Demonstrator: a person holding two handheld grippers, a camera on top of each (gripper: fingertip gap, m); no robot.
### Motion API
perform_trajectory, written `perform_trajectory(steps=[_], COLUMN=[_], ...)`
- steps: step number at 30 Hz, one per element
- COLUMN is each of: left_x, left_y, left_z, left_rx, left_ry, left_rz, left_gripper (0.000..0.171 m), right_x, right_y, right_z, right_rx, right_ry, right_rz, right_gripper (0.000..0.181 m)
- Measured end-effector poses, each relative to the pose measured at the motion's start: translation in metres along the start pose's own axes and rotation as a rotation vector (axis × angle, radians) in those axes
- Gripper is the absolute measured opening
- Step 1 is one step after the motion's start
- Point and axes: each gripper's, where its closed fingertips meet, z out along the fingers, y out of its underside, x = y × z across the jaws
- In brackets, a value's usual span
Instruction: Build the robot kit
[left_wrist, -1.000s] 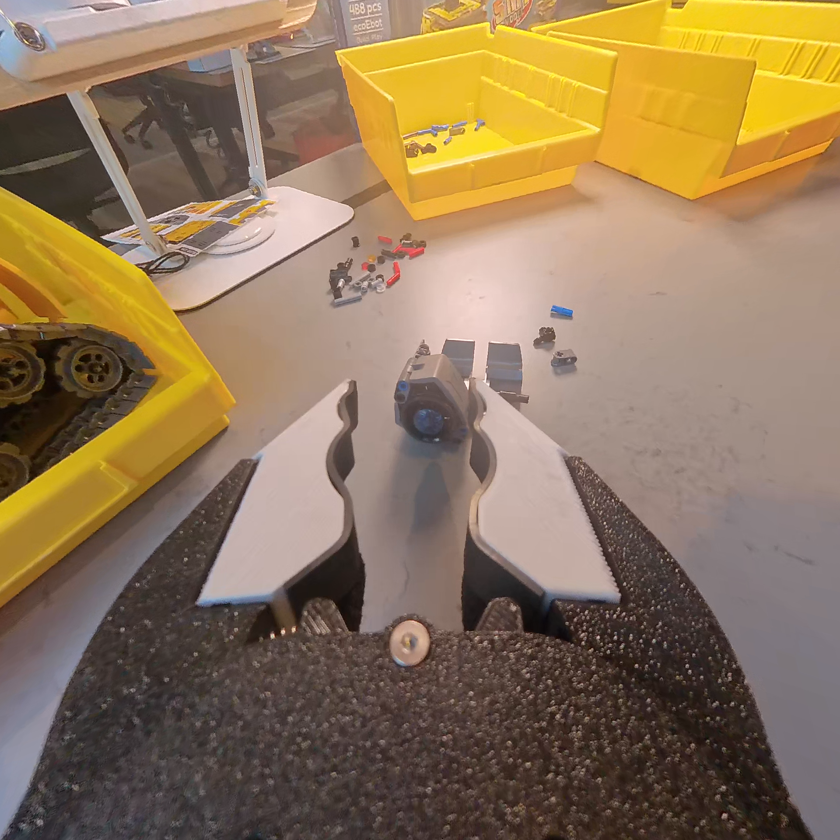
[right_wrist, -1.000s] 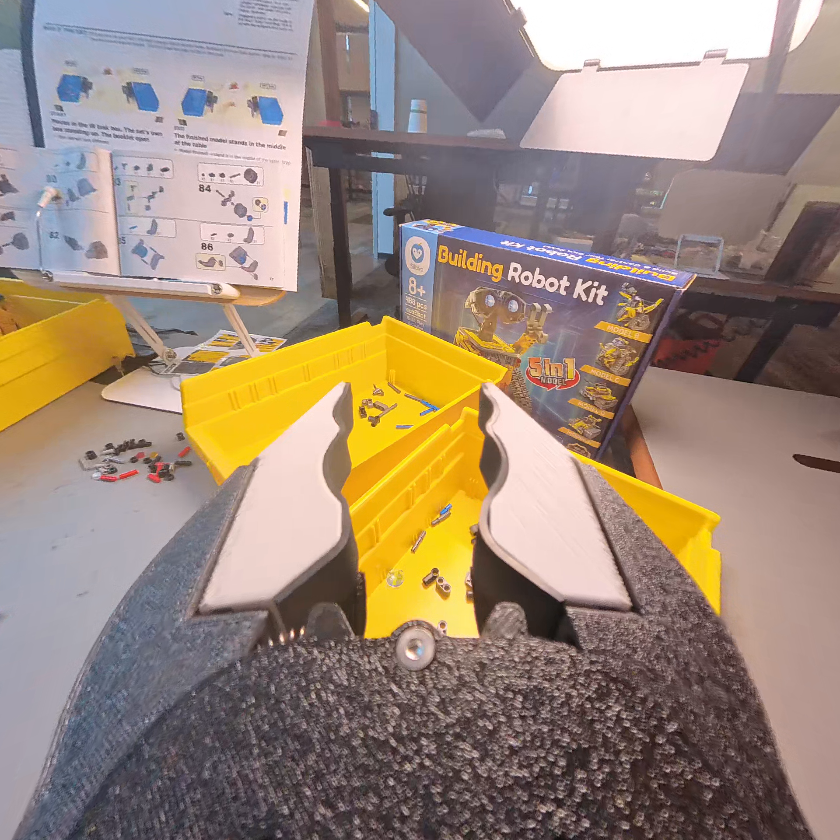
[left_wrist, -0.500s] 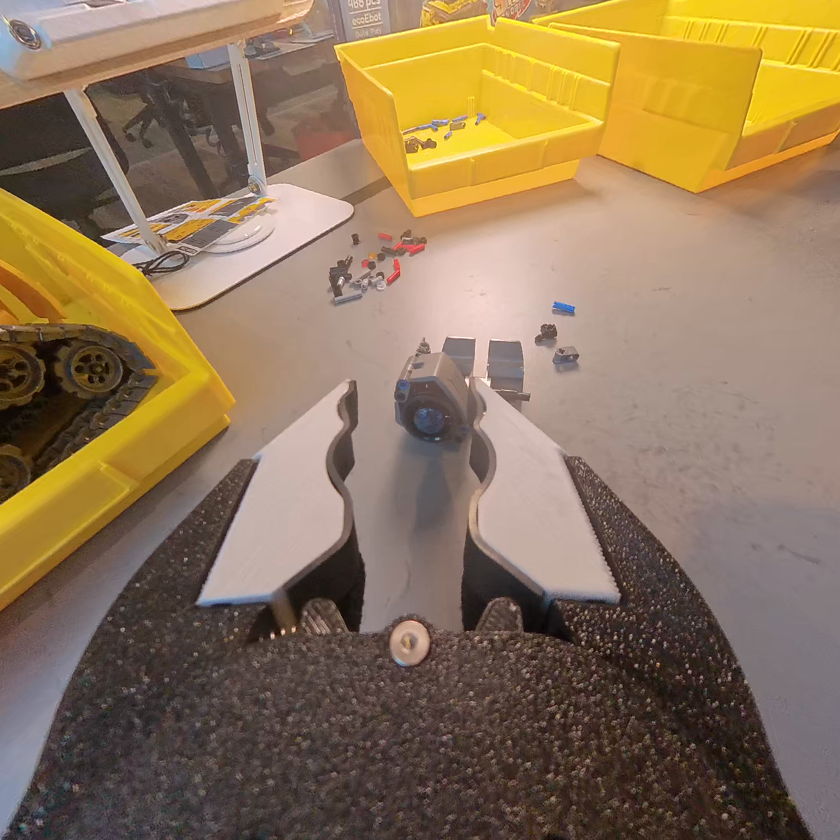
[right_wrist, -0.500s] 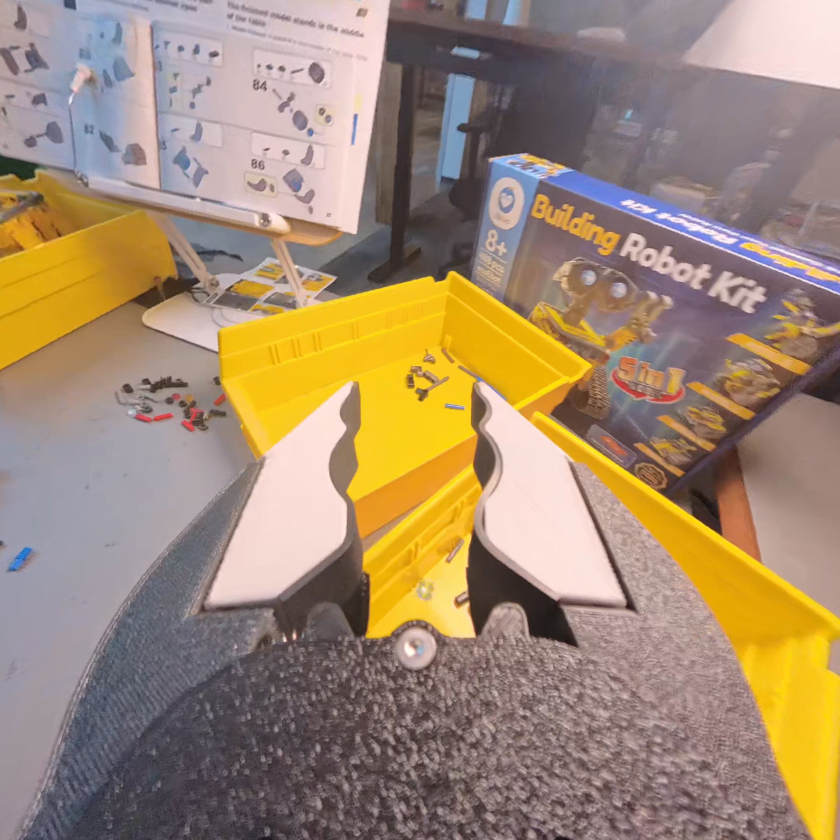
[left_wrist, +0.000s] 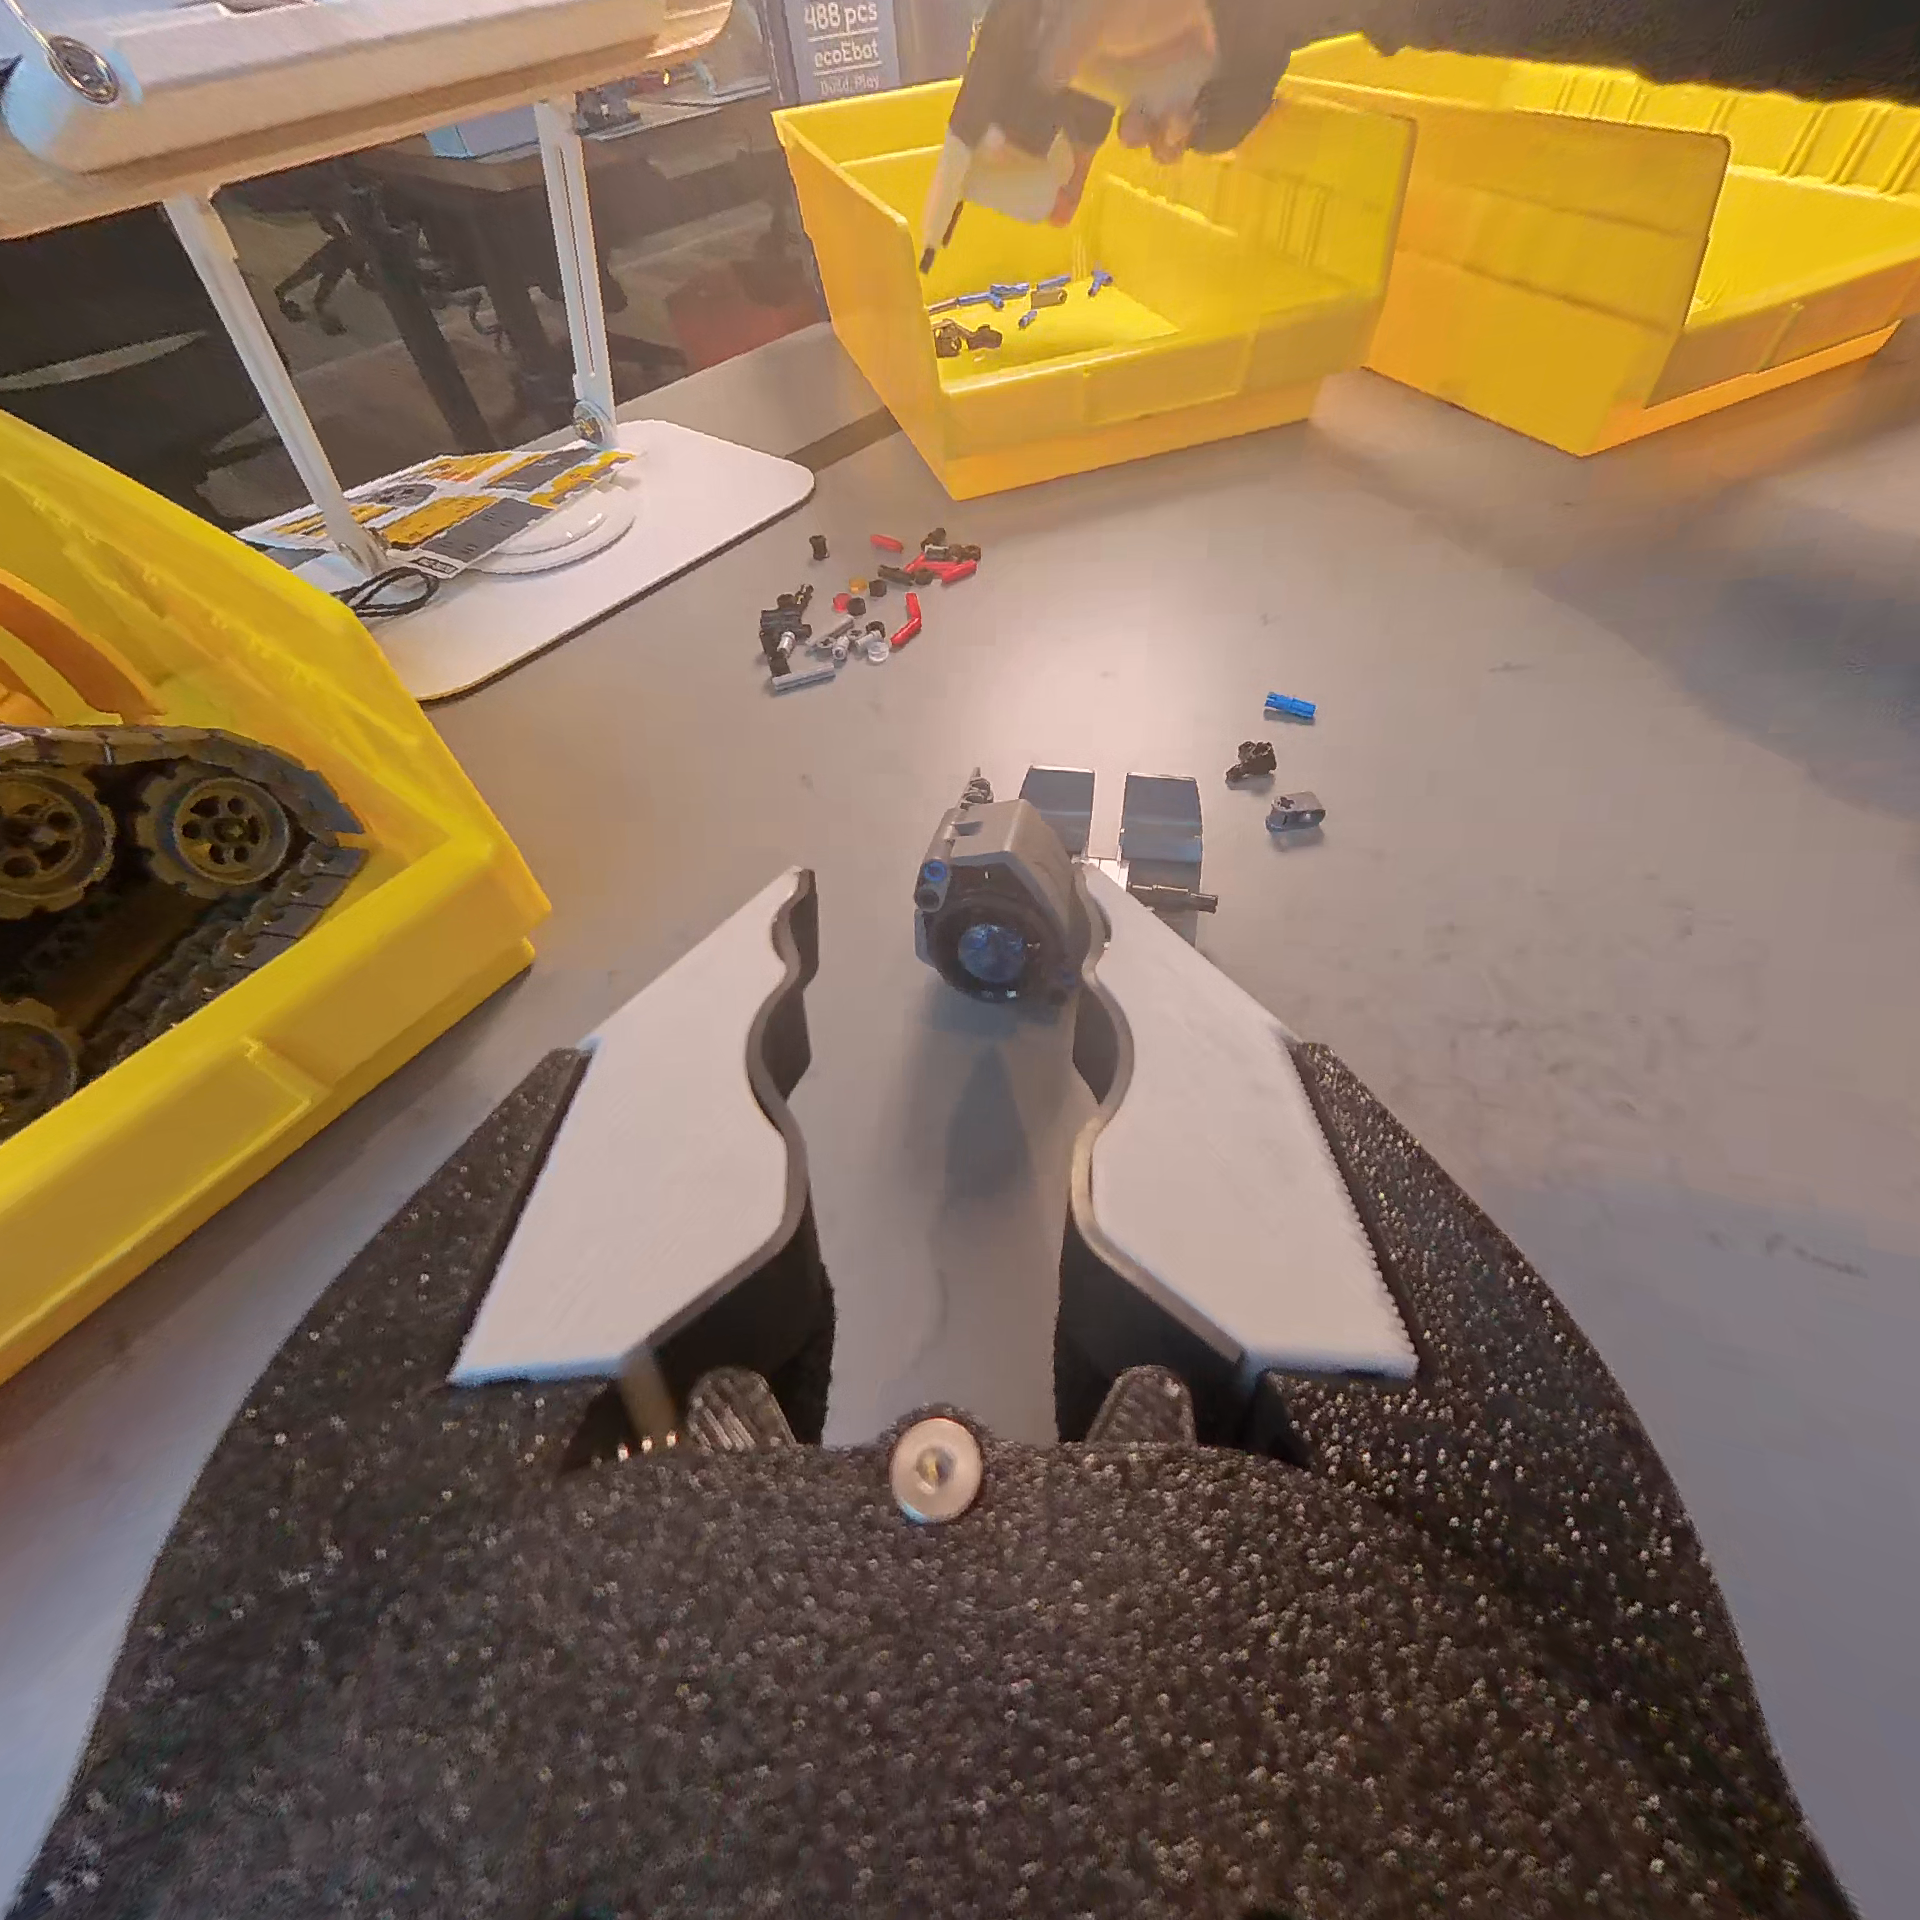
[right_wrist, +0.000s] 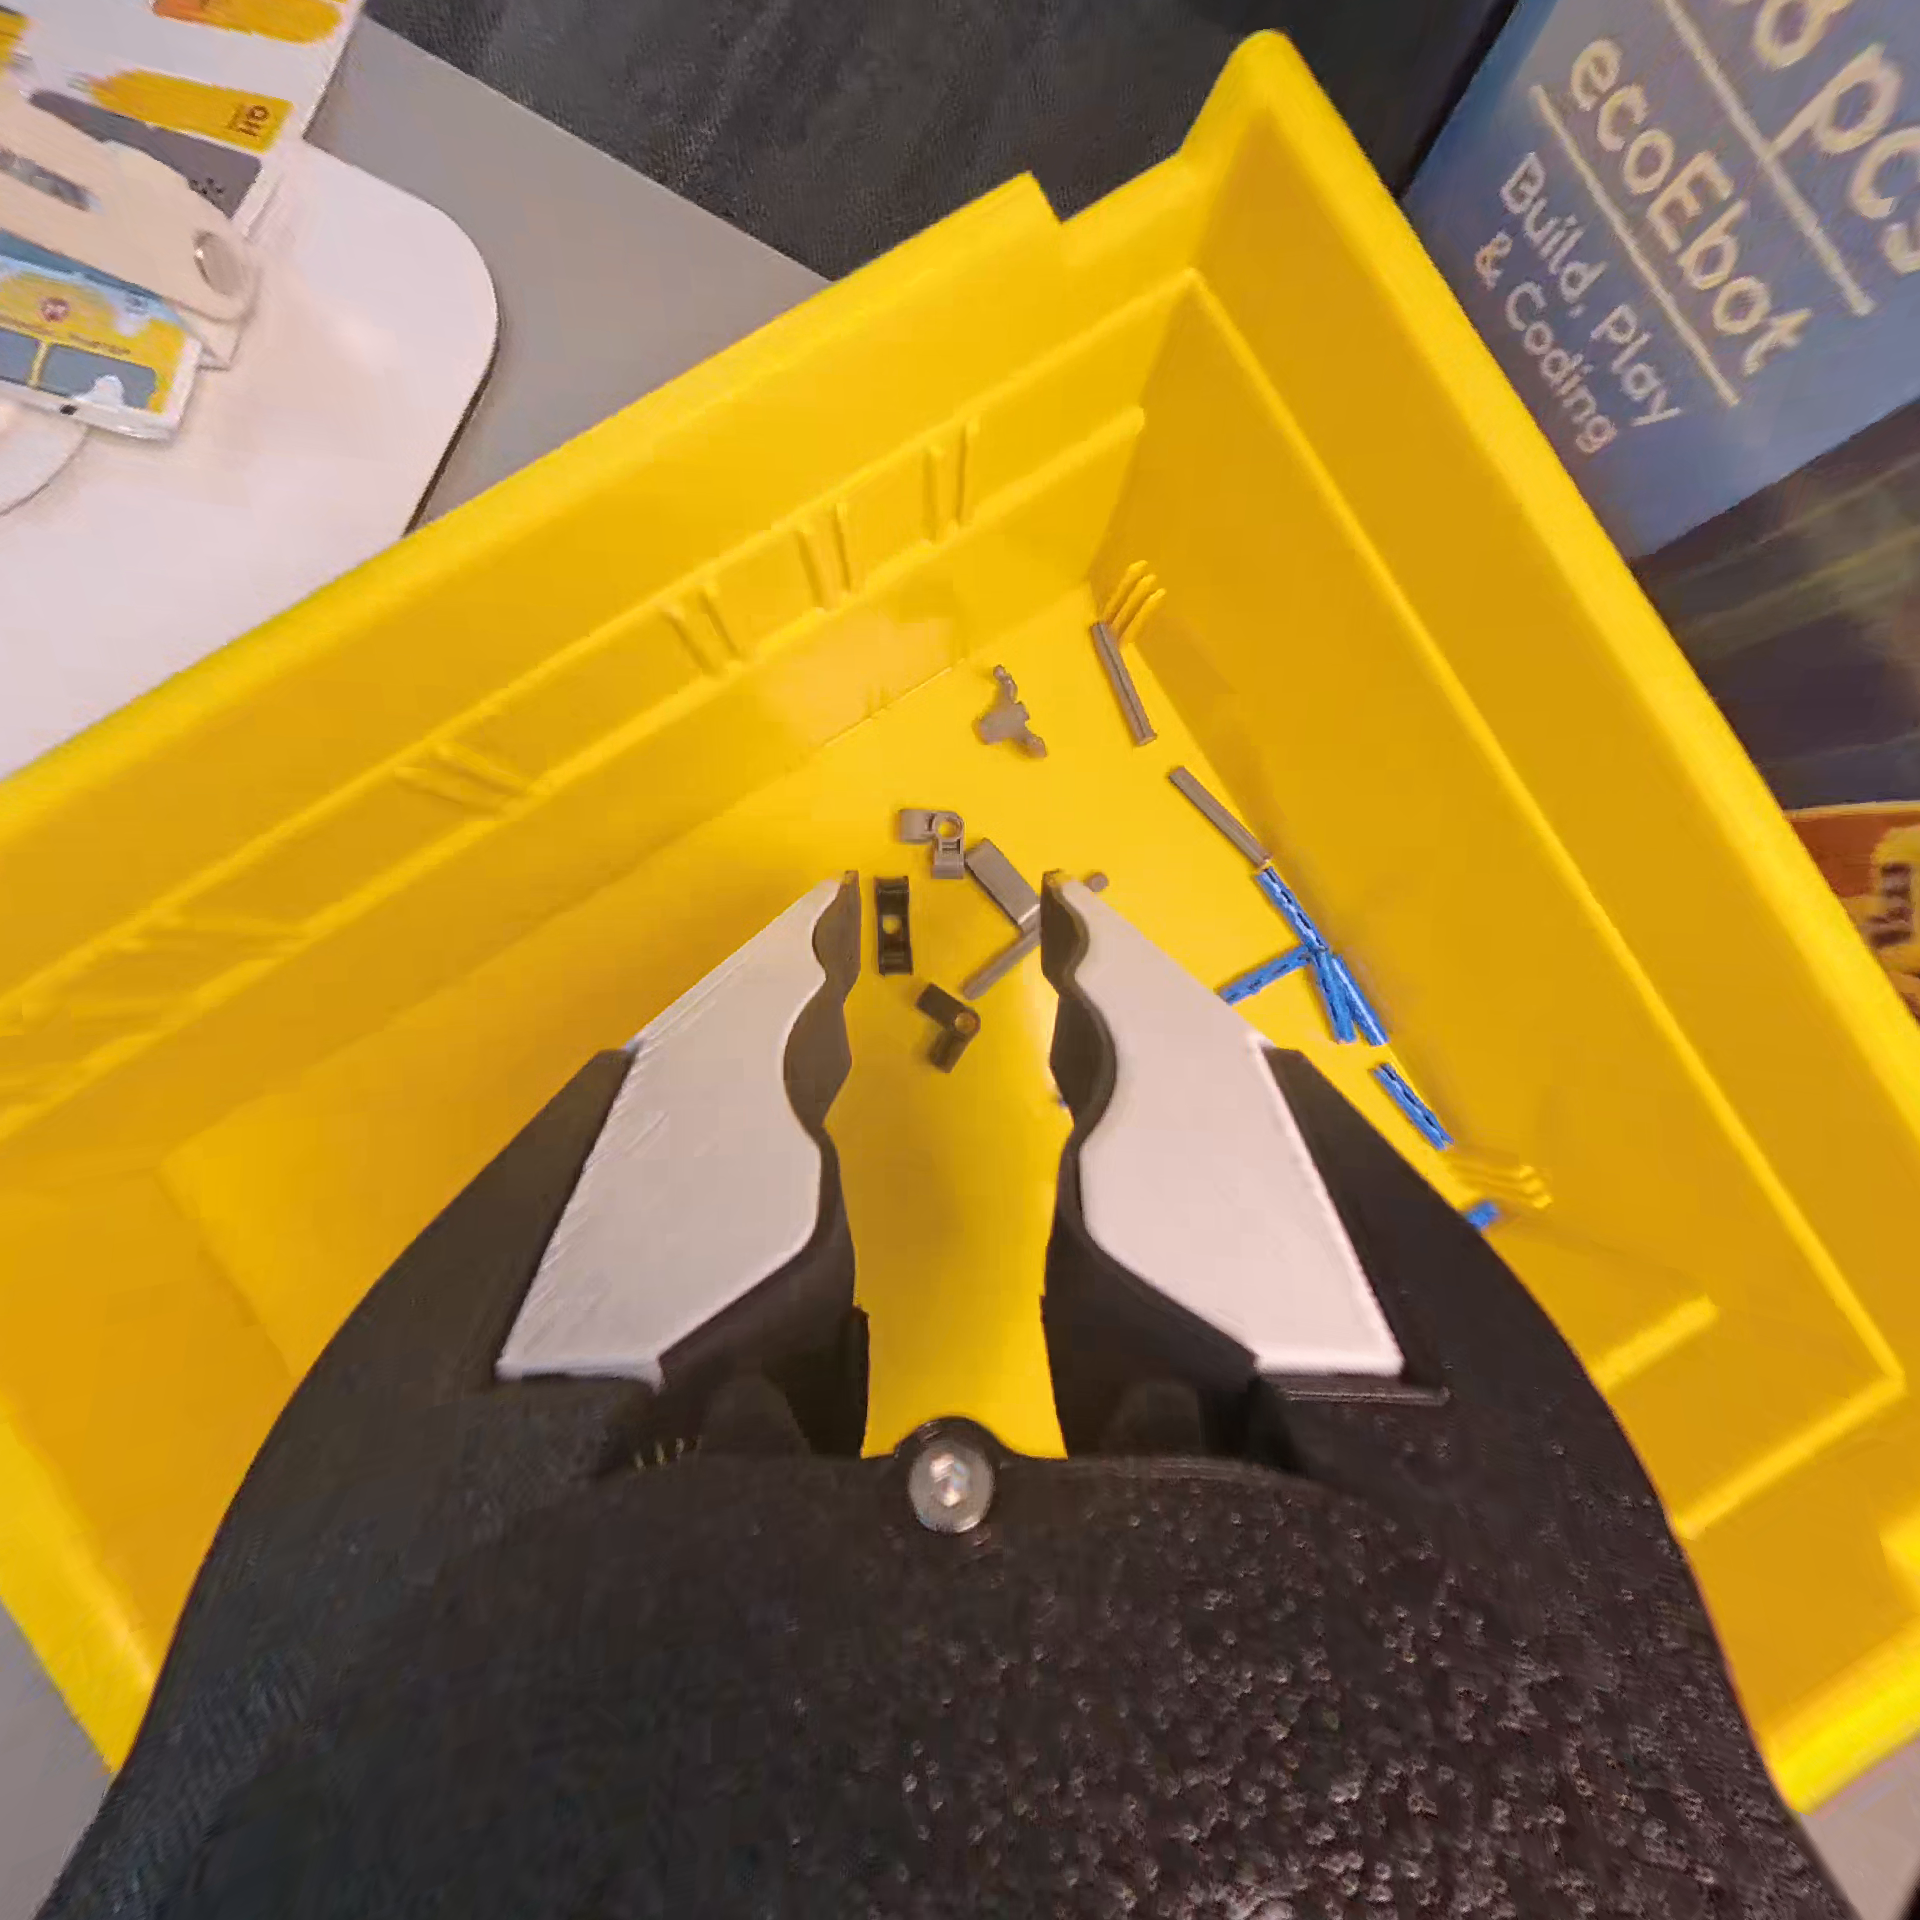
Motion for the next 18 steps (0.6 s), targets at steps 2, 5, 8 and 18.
perform_trajectory(steps=[2,5,8,18], left_x=[0.000,-0.001,-0.003,-0.005], left_y=[0.000,-0.001,-0.002,-0.002], left_z=[-0.001,-0.001,-0.002,-0.002], left_rx=[0.003,0.008,0.015,0.015], left_ry=[0.005,0.014,0.022,0.021], left_rz=[-0.006,-0.026,-0.046,-0.061], left_gripper=[0.047,0.047,0.047,0.047], right_x=[-0.001,0.001,0.000,-0.008], right_y=[-0.002,0.004,0.010,0.000], right_z=[0.015,0.030,0.039,0.027], right_rx=[0.000,-0.044,-0.069,-0.022], right_ry=[-0.018,0.000,0.006,-0.045], right_rz=[0.015,0.005,-0.005,-0.032], right_gripper=[0.033,0.033,0.026,0.011])
